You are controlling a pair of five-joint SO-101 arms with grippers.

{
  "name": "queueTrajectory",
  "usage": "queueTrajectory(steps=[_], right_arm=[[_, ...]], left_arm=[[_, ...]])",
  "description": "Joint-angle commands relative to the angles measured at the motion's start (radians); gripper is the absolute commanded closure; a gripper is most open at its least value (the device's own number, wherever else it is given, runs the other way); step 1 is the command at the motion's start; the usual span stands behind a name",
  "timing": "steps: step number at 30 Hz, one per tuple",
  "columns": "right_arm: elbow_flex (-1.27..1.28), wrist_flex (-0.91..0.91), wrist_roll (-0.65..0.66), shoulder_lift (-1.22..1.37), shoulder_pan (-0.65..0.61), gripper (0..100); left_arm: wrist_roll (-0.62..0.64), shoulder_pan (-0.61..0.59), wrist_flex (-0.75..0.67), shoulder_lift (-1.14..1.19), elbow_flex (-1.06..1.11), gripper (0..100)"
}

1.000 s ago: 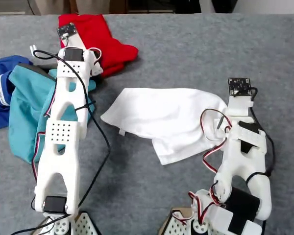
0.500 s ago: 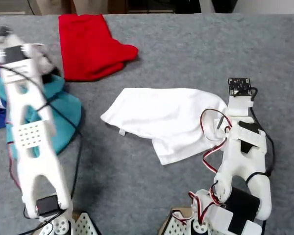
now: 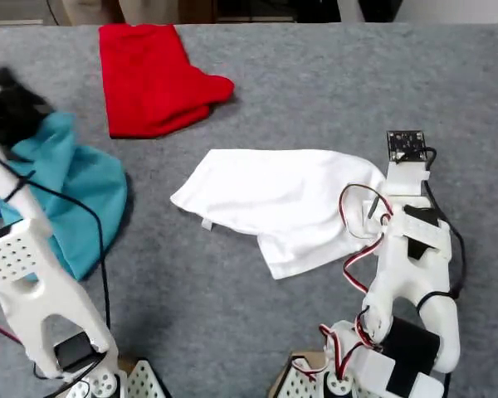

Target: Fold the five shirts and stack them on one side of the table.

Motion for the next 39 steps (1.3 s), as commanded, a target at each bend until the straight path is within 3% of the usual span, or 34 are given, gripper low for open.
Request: queueTrajectory(steps=[1,7,13,18,22,27,31,34,39], right_arm=[[0.004,-0.020,0.011,-0.028,-0.018,99.5],[0.004,-0.021,0.011,-0.028,-0.018,99.5],[0.004,-0.021,0.011,-0.028,-0.016,99.5],[0.004,-0.021,0.011,-0.028,-0.015,99.4],[0.004,-0.021,0.011,-0.028,-0.015,99.4],[0.004,-0.021,0.011,-0.028,-0.013,99.4],[0.004,-0.021,0.011,-0.028,-0.013,99.4],[0.004,-0.021,0.011,-0.028,-0.013,99.4],[0.004,-0.021,0.011,-0.028,-0.015,99.4]], left_arm=[[0.068,0.137,0.009,-0.058,0.043,63],[0.077,0.338,-0.005,-0.048,0.046,62],[0.077,0.500,-0.198,0.061,0.190,62],[0.155,0.511,-0.321,0.240,0.302,62],[0.301,0.505,-0.382,0.369,0.302,71],[0.252,0.514,-0.348,0.415,0.201,83],[0.180,0.511,-0.345,0.423,0.201,99],[0.143,0.505,-0.269,0.398,0.163,98],[0.051,0.489,-0.023,0.286,-0.201,98]])
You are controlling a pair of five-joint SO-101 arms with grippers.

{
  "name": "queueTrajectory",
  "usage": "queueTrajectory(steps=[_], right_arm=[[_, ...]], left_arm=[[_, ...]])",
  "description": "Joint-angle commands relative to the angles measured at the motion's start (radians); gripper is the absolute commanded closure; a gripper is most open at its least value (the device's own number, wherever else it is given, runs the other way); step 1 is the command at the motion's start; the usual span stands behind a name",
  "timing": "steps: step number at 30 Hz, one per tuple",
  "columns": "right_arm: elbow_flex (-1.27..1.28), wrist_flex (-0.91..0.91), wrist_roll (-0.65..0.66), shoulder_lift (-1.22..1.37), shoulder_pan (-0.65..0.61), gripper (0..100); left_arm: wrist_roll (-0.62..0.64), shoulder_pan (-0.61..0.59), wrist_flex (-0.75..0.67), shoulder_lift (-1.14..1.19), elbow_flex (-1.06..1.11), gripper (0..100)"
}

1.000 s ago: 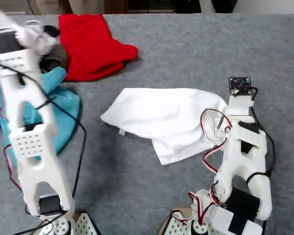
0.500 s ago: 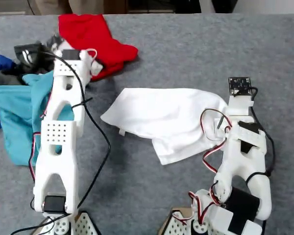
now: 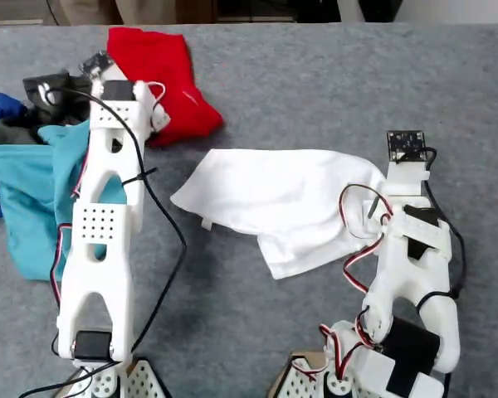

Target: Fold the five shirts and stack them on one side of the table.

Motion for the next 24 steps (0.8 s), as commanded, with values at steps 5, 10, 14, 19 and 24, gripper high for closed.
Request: queueTrajectory(steps=[5,10,14,19,24], right_arm=[[0.004,-0.021,0.011,-0.028,-0.016,99.4],[0.004,-0.021,0.011,-0.024,-0.018,99.5],[-0.004,-0.015,0.011,-0.004,-0.021,99.5],[0.030,0.005,0.087,-0.048,-0.088,99.5],[0.067,-0.002,0.094,-0.077,-0.137,99.6]], left_arm=[[-0.104,-0.110,0.149,-0.367,-0.253,98],[-0.103,-0.301,0.146,-0.591,-0.253,98],[-0.103,-0.450,0.146,-0.638,-0.209,98],[-0.098,-0.514,0.146,-0.631,-0.008,98],[-0.098,-0.253,0.146,-0.630,0.272,94]])
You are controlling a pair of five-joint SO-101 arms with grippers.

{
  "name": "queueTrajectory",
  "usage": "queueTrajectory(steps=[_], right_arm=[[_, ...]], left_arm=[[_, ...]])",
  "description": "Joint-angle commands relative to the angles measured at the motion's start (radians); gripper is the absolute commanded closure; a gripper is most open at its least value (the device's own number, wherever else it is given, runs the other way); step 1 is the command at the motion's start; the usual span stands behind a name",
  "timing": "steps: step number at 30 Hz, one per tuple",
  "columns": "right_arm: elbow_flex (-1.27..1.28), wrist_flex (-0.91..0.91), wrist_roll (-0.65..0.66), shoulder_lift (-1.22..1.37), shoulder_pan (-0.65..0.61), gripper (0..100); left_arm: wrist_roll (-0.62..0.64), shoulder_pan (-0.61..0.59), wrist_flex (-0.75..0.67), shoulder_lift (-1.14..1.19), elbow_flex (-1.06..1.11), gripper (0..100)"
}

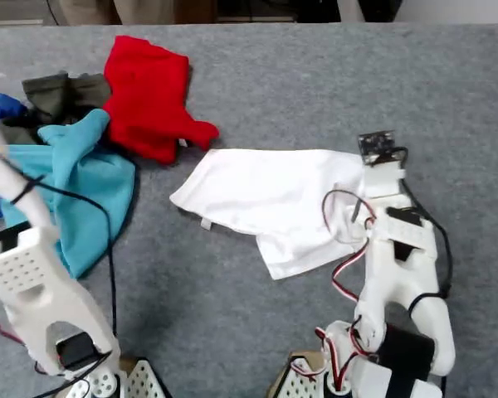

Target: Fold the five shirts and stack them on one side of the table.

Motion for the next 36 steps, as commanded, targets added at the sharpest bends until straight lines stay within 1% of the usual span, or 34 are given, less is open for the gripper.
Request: queueTrajectory(steps=[1,2,4,6,8,10,11,14,15,17,21,23,25,28,31,33,36], right_arm=[[0.002,-0.002,0.011,-0.033,-0.027,99.6],[0.002,-0.002,0.011,-0.031,-0.025,99.6],[0.002,-0.002,0.011,-0.025,-0.025,99.6],[0.001,-0.002,0.011,-0.019,-0.025,99.6],[0.001,-0.002,0.011,-0.018,-0.025,99.6],[0.001,-0.002,0.011,-0.018,-0.025,99.6],[0.001,-0.002,0.011,-0.018,-0.025,99.6],[0.001,-0.014,0.011,-0.018,-0.025,99.6],[0.002,-0.018,0.011,-0.018,-0.025,99.6],[0.002,-0.021,0.011,-0.018,-0.025,99.6],[0.002,-0.021,0.011,-0.018,-0.025,99.6],[0.004,-0.021,0.011,-0.018,-0.025,99.6],[0.004,-0.021,0.011,-0.016,-0.025,99.6],[0.004,-0.021,0.011,-0.016,-0.025,99.6],[0.004,-0.021,0.011,-0.016,-0.025,99.6],[0.004,-0.021,0.011,-0.016,-0.025,99.6],[0.004,-0.021,0.011,-0.016,-0.025,99.6]], left_arm=[[0.000,0.224,0.009,-0.041,0.180,91],[0.000,0.279,0.005,-0.036,0.226,88],[0.002,0.370,-0.058,0.002,0.342,81],[0.025,0.410,-0.146,0.053,0.436,74],[0.106,0.410,-0.247,0.114,0.505,70],[0.173,0.393,-0.324,0.182,0.542,69],[0.184,0.387,-0.342,0.214,0.545,69],[0.186,0.387,-0.345,0.292,0.539,69],[0.186,0.391,-0.341,0.309,0.535,70],[0.184,0.393,-0.318,0.331,0.516,76],[0.092,0.391,-0.233,0.331,0.397,100],[0.046,0.394,-0.187,0.331,0.308,96],[0.002,0.384,-0.135,0.331,0.192,99],[-0.048,0.368,0.014,0.329,-0.058,98],[-0.106,0.327,0.015,0.308,-0.224,98],[-0.133,0.292,0.015,0.242,-0.318,98],[-0.181,0.210,0.015,0.122,-0.373,98]])
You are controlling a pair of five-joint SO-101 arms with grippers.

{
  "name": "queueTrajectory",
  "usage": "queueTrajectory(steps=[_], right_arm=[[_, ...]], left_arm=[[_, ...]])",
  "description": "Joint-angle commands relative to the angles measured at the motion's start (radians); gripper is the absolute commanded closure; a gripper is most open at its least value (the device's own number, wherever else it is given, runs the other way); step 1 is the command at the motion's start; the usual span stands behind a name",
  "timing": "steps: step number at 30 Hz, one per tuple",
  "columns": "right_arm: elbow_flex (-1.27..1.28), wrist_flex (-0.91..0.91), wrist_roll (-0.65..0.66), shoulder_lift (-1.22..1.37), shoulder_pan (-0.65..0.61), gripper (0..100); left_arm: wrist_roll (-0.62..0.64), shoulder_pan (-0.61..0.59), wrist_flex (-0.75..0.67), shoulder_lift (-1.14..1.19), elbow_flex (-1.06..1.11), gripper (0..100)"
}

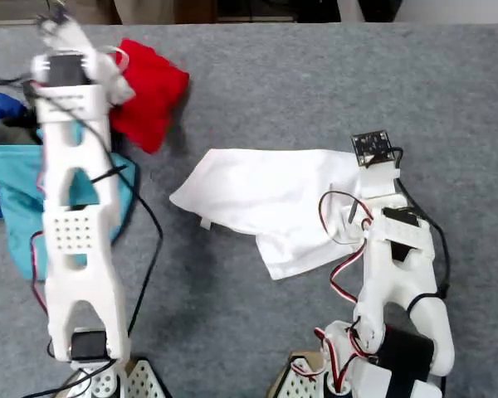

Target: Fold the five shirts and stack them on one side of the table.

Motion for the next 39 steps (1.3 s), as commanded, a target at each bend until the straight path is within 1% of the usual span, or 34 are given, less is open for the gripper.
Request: queueTrajectory(steps=[1,5,8,11,14,16,17,18,20,23,24,26,29,31,34,36,39], right_arm=[[0.001,-0.014,0.009,-0.013,-0.019,99.6],[0.002,-0.014,0.009,-0.013,-0.019,99.6],[0.002,-0.012,0.009,-0.013,-0.021,99.6],[-0.001,-0.006,0.009,-0.021,-0.021,99.6],[-0.005,0.005,0.011,-0.022,-0.025,99.3],[-0.039,0.075,0.043,-0.027,-0.028,98.0],[-0.064,0.121,0.049,-0.039,-0.030,95.6],[-0.093,0.167,0.051,-0.056,-0.030,92.1],[-0.153,0.261,0.051,-0.108,-0.028,82.3],[-0.240,0.393,0.075,-0.232,-0.028,66.2],[-0.265,0.433,0.103,-0.280,-0.028,61.7],[-0.309,0.508,0.153,-0.377,-0.028,56.8],[-0.344,0.589,0.196,-0.513,-0.028,58.1],[-0.346,0.624,0.215,-0.590,-0.030,61.3],[-0.335,0.632,0.215,-0.662,-0.054,69.2],[-0.335,0.628,0.212,-0.671,-0.099,76.4],[-0.329,0.601,0.193,-0.671,-0.170,89.2]], left_arm=[[-0.058,-0.117,0.014,-0.211,-0.118,98],[-0.063,-0.331,0.014,-0.395,-0.089,98],[-0.063,-0.459,0.014,-0.478,0.029,98],[-0.063,-0.526,0.014,-0.516,0.265,98],[-0.068,-0.539,0.011,-0.538,0.525,98],[-0.071,-0.493,0.005,-0.533,0.704,98],[-0.072,-0.465,-0.009,-0.524,0.786,98],[-0.081,-0.437,-0.025,-0.516,0.862,96],[-0.089,-0.404,-0.040,-0.512,0.965,88],[-0.025,-0.402,0.008,-0.519,0.994,74],[-0.005,-0.402,0.011,-0.529,1.002,71],[0.006,-0.402,0.011,-0.575,1.005,70],[0.009,-0.364,0.011,-0.677,1.048,70],[0.015,-0.285,0.011,-0.762,1.151,70],[0.021,-0.130,-0.002,-0.891,1.381,70],[0.080,-0.061,-0.075,-0.969,1.528,70],[0.152,0.011,-0.232,-1.058,1.709,70]])
